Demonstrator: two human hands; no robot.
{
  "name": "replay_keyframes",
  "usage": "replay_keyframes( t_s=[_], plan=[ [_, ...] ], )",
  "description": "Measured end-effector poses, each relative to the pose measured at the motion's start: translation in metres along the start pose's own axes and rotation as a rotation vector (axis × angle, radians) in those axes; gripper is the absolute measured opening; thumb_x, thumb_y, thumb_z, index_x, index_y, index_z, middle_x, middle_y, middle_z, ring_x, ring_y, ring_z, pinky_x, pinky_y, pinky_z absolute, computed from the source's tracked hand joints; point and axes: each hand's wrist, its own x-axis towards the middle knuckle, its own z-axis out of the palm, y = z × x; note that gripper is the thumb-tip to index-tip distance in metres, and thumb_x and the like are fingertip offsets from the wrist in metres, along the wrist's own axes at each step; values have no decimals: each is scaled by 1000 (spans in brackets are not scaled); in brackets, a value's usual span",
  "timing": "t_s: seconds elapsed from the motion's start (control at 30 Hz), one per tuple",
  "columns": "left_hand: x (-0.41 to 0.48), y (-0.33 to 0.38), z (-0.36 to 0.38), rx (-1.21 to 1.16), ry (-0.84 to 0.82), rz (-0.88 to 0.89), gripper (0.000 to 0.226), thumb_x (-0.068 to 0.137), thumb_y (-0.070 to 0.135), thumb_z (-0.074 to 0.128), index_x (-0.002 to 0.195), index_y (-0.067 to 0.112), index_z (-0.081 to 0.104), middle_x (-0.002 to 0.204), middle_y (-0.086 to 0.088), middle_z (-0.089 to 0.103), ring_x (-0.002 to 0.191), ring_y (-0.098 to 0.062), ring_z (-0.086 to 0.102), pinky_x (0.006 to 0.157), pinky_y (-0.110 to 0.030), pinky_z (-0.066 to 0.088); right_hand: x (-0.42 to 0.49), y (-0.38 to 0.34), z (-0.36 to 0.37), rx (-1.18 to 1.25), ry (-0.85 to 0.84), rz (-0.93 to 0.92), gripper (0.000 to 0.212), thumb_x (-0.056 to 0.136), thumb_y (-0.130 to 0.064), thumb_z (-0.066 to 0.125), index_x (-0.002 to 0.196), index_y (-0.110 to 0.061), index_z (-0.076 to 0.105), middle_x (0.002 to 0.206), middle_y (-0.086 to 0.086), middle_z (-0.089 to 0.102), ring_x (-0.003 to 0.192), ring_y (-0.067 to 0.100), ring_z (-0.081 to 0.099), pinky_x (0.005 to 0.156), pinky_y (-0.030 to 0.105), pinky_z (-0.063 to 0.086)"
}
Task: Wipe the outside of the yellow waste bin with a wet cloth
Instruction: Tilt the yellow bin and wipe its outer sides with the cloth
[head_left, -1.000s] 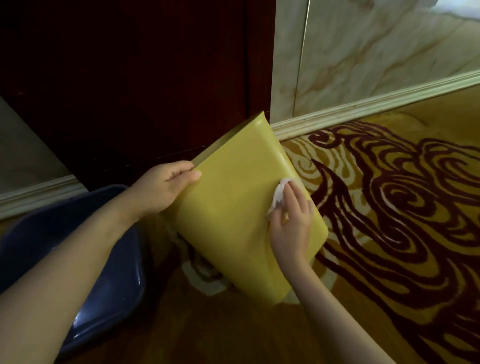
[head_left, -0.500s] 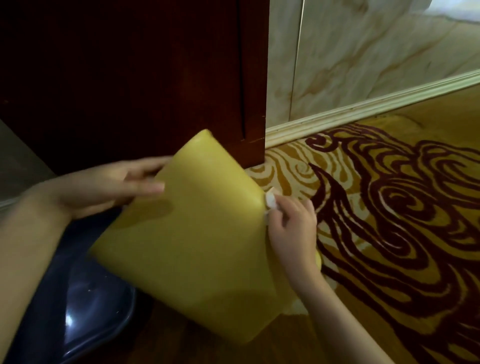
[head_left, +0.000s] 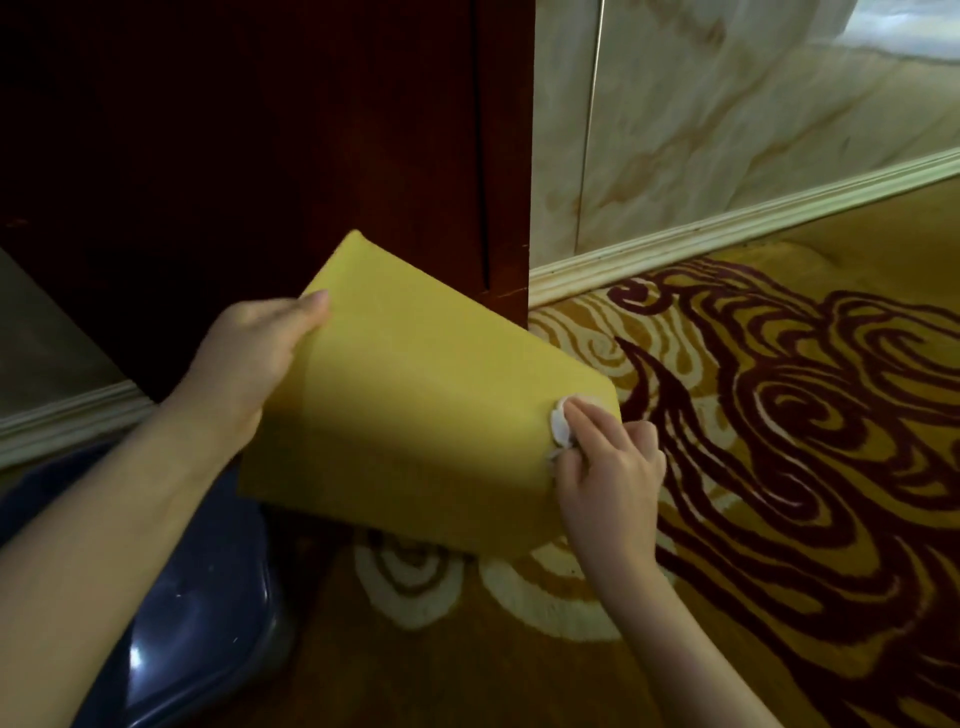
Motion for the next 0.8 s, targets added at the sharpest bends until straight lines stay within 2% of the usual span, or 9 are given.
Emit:
replay_keyframes(
  t_s=[0.1, 0.17, 0.23, 0.3, 0.4, 0.5, 0.57, 0.67, 0.8],
  plan=[
    [-11, -18, -3, -59, 23, 24, 29, 90, 43, 51, 72, 37, 73, 75, 7, 73, 80, -16, 67, 74, -35, 48, 10, 19, 10, -75, -47, 100, 37, 88, -10, 51, 124, -15, 58, 128, -1, 59, 102, 24, 45, 82, 36, 34],
    [-16, -28, -4, -53, 16, 49, 30, 91, 45, 48, 75, 39, 73, 75, 12, 74, 74, -7, 68, 71, -32, 47, 15, 23, 14, -31, -55, 207, 37, 89, -9, 49, 125, -14, 57, 128, 1, 59, 107, 26, 44, 87, 39, 34],
    [-19, -35, -5, -49, 21, 57, 28, 88, 49, 48, 77, 42, 72, 77, 13, 74, 75, -7, 68, 71, -32, 48, 17, 14, 15, 36, -1, 234, 37, 88, -7, 48, 123, -13, 58, 125, 4, 61, 106, 28, 46, 89, 40, 36],
    [-19, -39, -5, -54, 29, 54, 27, 84, 54, 48, 77, 44, 72, 78, 13, 74, 76, -8, 68, 71, -33, 49, 14, -15, 17, 125, 45, 129, 37, 87, -9, 48, 122, -13, 59, 122, 4, 63, 106, 23, 47, 90, 39, 40],
    [-18, -39, -3, -46, 32, 65, 26, 84, 52, 48, 77, 44, 72, 74, 15, 74, 67, -1, 68, 66, -29, 45, 10, -75, 23, 264, 35, -166, 37, 87, -19, 43, 120, -14, 59, 120, 2, 63, 101, 13, 43, 87, 29, 39],
    [-17, -40, -1, -66, 13, 75, 27, 84, 50, 51, 77, 39, 74, 71, 11, 75, 65, -4, 68, 65, -32, 49, 19, -118, 32, 212, -55, -394, 40, 85, -14, 46, 124, -14, 55, 128, 2, 58, 100, 22, 44, 80, 33, 34],
    [-17, -41, -3, -50, 2, 89, 28, 80, 56, 51, 78, 39, 73, 73, 11, 75, 65, -5, 69, 63, -31, 49, 26, -123, 37, 164, -112, -429, 43, 84, -10, 51, 127, -15, 53, 131, 1, 54, 99, 26, 45, 78, 37, 34],
    [-19, -48, -10, -41, -21, 97, 34, 75, 67, 51, 84, 43, 72, 79, 13, 75, 71, -3, 70, 65, -29, 46, 27, -100, 40, 122, -146, -374, 45, 85, -9, 53, 129, -17, 51, 134, -1, 52, 100, 25, 44, 78, 36, 33],
    [-17, -53, -13, -54, 0, 87, 27, 77, 63, 52, 82, 46, 72, 77, 18, 74, 71, 1, 68, 72, -34, 45, 31, -30, 40, 31, -187, -76, 43, 91, -16, 43, 133, -23, 48, 140, -7, 47, 110, 24, 40, 87, 36, 32]
  ],
)
